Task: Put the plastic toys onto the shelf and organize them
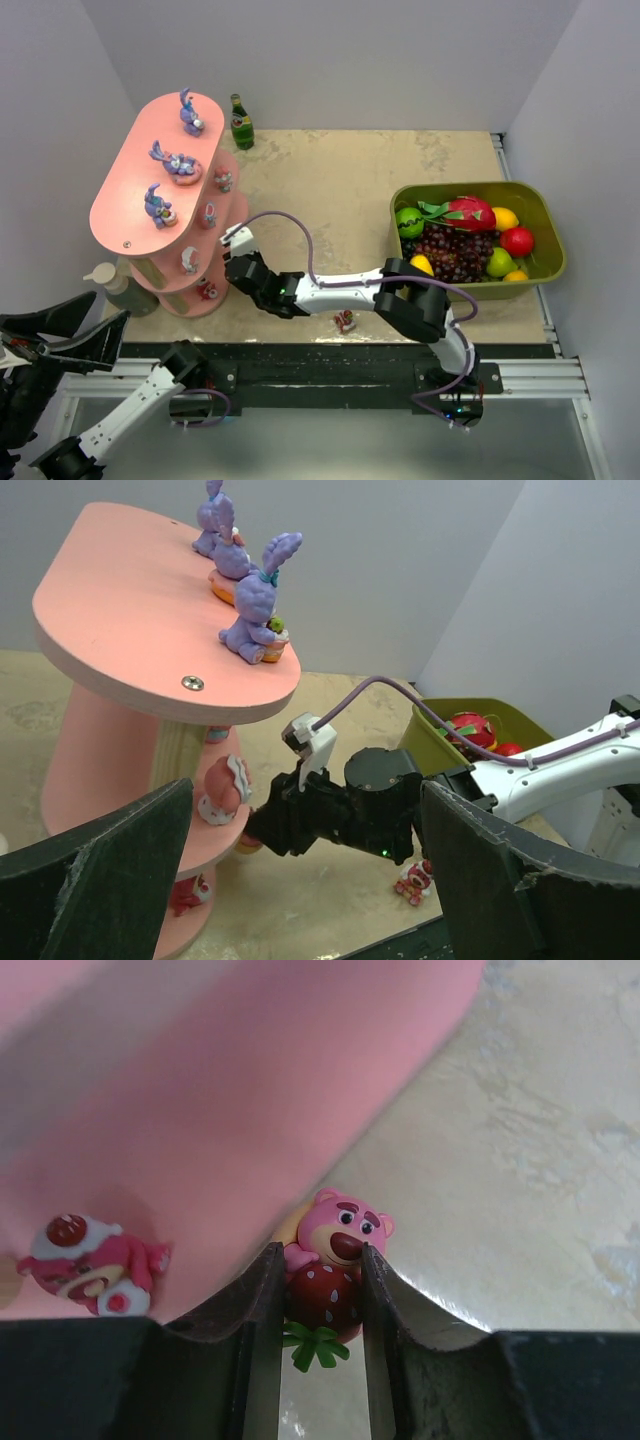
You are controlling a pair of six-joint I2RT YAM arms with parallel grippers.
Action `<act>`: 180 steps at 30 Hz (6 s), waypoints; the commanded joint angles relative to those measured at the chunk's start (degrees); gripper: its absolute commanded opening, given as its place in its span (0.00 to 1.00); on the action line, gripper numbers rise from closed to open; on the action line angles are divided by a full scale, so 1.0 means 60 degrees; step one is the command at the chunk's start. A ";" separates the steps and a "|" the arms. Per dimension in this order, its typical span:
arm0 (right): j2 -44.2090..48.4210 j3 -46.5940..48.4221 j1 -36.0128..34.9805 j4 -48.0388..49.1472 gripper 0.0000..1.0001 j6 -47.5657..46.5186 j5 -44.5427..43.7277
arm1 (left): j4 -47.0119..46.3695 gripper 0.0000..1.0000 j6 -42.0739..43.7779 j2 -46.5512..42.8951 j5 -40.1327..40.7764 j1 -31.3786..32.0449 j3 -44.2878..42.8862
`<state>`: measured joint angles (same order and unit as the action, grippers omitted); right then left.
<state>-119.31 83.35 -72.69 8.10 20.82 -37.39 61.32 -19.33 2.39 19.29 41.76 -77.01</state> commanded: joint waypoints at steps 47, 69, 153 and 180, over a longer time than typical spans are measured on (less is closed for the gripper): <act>-0.1678 -0.0430 0.0264 0.6824 0.00 -0.2269 0.0738 | -0.0596 0.99 0.0336 0.0290 0.0052 -0.0031 0.0209; -0.2425 -0.0181 -0.0029 0.7908 0.21 -0.3191 0.0679 | -0.0537 0.99 0.0307 0.0158 0.0081 -0.0031 0.0150; -0.2426 -0.0810 0.0249 1.0324 0.60 -0.4481 0.0005 | -0.0435 1.00 0.0263 0.0099 0.0111 -0.0031 0.0047; 0.7079 -0.6067 -0.0278 -0.4923 0.71 0.6314 -0.2180 | -0.0698 0.99 -0.0147 -0.0267 -0.0680 -0.0031 0.0809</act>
<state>-81.82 53.84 -74.13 -4.93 43.75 -52.38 59.40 -19.18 1.93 17.69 41.76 -73.84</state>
